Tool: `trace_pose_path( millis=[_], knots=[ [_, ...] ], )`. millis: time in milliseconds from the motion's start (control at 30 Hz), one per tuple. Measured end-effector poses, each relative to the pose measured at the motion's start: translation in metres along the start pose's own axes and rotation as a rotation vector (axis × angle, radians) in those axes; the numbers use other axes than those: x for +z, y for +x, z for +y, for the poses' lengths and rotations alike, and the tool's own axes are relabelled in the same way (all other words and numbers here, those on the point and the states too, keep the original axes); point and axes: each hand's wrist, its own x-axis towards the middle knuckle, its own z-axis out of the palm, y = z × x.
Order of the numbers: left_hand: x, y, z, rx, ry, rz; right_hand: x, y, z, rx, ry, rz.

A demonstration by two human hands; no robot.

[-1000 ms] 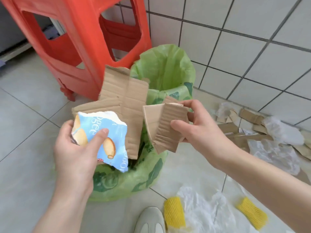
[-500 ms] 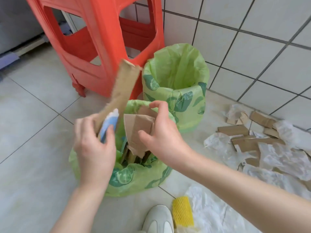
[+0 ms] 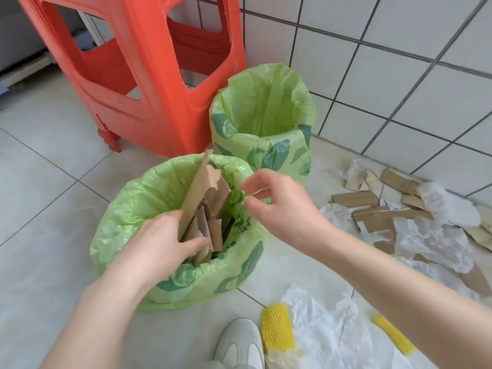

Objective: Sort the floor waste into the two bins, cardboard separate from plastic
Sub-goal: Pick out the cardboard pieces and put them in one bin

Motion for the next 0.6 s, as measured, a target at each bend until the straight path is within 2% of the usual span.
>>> trace_pose_path(
  millis=[167, 300, 433, 600],
  knots=[
    [-0.003, -0.006, 0.026, 0.178, -0.178, 0.410, -0.022, -0.011, 0.021, 0.050, 0.064, 0.058],
    [0.009, -0.001, 0.054, 0.319, -0.308, 0.507, -0.034, -0.023, 0.045, 0.123, 0.060, 0.073],
    [0.031, -0.001, 0.083, 0.428, -0.366, 0.477, -0.046, -0.037, 0.075, 0.201, 0.077, 0.082],
    [0.077, 0.008, 0.119, 0.542, -0.405, 0.271, -0.049, -0.056, 0.138, 0.397, 0.174, 0.072]
  ],
)
